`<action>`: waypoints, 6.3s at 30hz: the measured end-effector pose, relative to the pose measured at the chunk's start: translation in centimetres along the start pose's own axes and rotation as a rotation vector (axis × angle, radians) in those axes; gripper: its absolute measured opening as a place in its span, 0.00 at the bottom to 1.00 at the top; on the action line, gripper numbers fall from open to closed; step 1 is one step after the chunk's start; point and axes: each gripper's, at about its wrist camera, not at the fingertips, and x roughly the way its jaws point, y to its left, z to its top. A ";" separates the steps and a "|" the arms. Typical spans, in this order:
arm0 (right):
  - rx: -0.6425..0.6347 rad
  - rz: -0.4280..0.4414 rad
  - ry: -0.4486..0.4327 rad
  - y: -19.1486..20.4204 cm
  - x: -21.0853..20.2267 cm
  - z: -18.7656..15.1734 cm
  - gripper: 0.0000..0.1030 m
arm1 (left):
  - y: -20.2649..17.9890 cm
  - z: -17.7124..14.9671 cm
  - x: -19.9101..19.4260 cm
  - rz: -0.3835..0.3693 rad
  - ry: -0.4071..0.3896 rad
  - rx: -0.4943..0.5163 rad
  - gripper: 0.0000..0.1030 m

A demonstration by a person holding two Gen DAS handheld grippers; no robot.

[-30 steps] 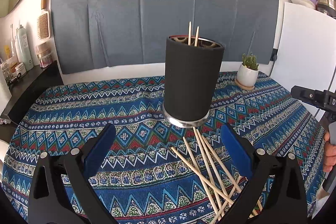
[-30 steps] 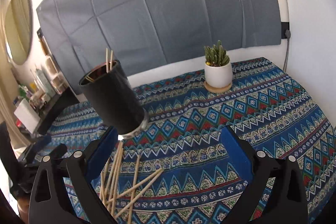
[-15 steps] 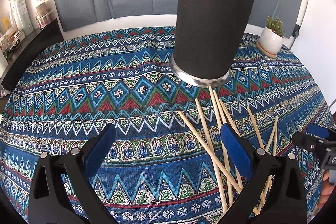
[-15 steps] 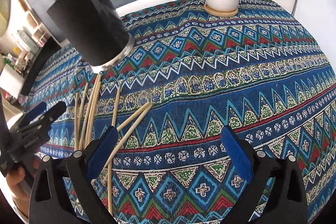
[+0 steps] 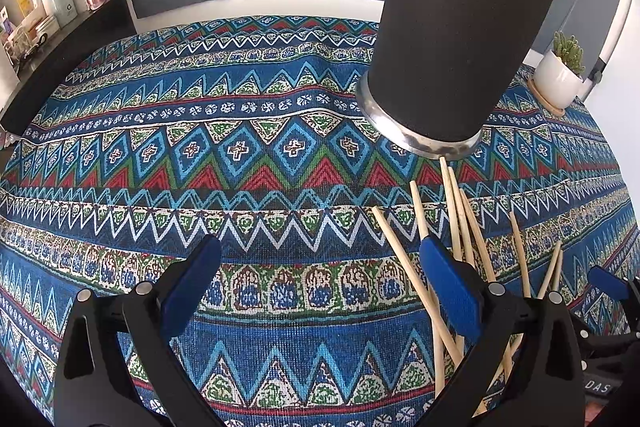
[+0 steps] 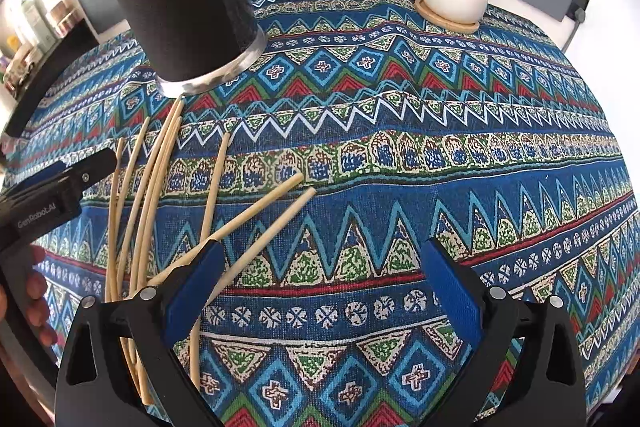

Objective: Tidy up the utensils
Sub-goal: 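Move both tools back down toward the remaining scattered sticks, then close the left tool on a wooden stick while the right tool grasps another, then raise the left tool's stick over the black holder while the right tool carries its stick there, then open the left tool into the holder while the right tool releases its stick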

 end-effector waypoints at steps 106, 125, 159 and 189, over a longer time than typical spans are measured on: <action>-0.073 0.257 -0.235 -2.0 -10.1 5.4 0.05 | 2.0 8.1 -17.4 -0.236 -0.322 0.125 0.05; -0.090 0.441 -0.375 1.2 -14.0 17.9 0.05 | -1.2 18.8 -20.0 -0.282 -0.420 0.186 0.05; 0.000 0.664 -0.638 1.4 -5.9 19.7 0.05 | -4.1 19.1 -8.0 -0.337 -0.271 0.231 0.05; -0.040 0.533 -0.595 -0.1 -11.0 14.2 0.32 | -1.3 13.3 -9.7 -0.362 -0.207 0.162 0.19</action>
